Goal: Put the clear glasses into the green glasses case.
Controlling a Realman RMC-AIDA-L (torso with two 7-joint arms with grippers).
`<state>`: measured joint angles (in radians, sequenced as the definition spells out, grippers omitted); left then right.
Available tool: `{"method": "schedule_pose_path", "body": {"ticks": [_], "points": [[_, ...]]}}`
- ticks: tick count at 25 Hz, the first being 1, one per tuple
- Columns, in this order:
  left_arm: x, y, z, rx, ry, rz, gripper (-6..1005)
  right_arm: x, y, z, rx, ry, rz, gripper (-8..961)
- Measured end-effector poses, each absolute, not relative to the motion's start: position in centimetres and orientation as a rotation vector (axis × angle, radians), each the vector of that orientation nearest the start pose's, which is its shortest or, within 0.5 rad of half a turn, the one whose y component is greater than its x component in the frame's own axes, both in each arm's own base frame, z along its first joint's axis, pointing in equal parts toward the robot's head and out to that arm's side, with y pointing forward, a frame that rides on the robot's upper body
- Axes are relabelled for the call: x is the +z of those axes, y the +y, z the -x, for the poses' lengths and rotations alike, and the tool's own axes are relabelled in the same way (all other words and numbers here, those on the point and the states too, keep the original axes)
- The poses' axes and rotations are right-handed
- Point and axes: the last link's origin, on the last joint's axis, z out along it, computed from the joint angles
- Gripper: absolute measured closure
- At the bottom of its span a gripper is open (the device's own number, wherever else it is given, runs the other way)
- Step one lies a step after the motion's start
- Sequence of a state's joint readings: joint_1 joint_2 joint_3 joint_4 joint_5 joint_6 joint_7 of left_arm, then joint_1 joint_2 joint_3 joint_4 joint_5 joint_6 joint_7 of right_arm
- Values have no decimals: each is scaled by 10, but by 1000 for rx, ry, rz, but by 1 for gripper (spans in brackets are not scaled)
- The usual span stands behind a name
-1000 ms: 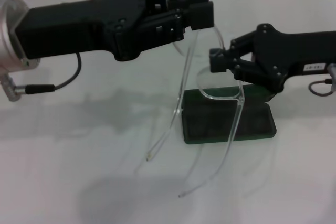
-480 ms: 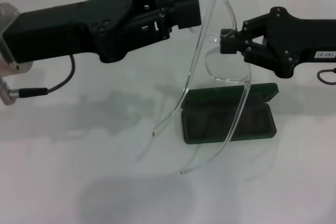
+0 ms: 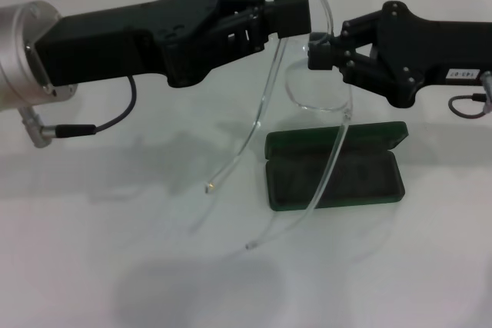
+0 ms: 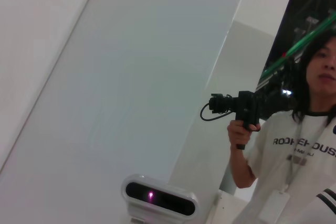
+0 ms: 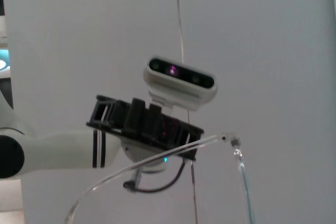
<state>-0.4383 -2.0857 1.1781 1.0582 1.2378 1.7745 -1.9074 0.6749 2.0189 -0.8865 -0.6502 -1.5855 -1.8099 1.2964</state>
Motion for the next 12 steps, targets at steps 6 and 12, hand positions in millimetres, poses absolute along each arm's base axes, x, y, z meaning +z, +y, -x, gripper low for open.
{"method": "schedule_pose_path", "body": {"ticks": [6,12], "points": [[39,297,128,-1572,-587,2922,949,32,347,-155,1248,24,2824,876],[38,296,131,-1579,-586,2912,949,34,348,-151,1272,-4,2815,876]]}}
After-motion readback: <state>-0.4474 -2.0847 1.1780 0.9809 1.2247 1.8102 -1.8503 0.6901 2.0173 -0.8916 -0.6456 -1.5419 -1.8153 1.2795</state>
